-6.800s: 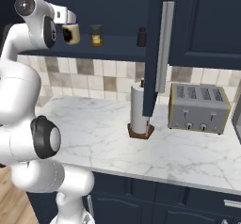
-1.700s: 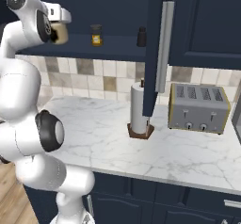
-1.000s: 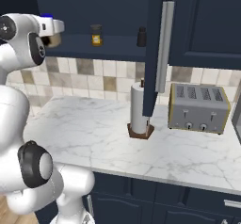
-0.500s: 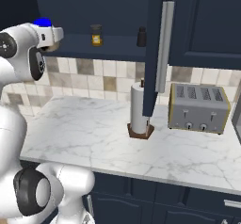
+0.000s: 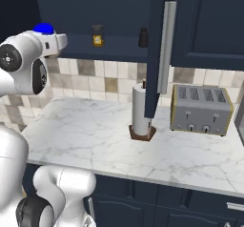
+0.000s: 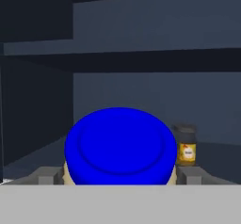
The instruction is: Collect the turmeric, mayonnaise, and shaker from the cabinet and place them next to the stove.
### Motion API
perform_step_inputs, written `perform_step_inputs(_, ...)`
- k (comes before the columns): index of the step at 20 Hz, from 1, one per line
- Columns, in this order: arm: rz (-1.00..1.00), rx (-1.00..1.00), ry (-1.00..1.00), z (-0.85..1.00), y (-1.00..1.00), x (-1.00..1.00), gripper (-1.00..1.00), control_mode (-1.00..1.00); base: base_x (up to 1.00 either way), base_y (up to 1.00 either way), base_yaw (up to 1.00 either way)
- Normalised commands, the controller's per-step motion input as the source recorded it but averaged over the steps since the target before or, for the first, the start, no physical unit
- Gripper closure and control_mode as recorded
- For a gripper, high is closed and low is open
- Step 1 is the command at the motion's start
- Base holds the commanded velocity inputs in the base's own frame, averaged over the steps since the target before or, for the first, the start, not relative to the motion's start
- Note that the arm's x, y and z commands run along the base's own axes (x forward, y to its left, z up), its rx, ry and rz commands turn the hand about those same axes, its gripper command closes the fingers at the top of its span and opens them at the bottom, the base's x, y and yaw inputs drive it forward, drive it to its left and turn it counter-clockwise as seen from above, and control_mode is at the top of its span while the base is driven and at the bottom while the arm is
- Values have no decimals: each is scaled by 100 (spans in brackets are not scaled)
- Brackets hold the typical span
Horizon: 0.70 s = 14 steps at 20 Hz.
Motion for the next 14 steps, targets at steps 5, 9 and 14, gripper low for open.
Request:
perform_step_inputs(5,0,-6,5,0,-20,-46,100,-100,0,0,0)
perform_step_inputs(9,0,-8,7,0,-15,-46,100,-100,0,0,0)
perform_step_inputs(14,0,-6,2,-2,-16,-50,100,-100,0,0,0)
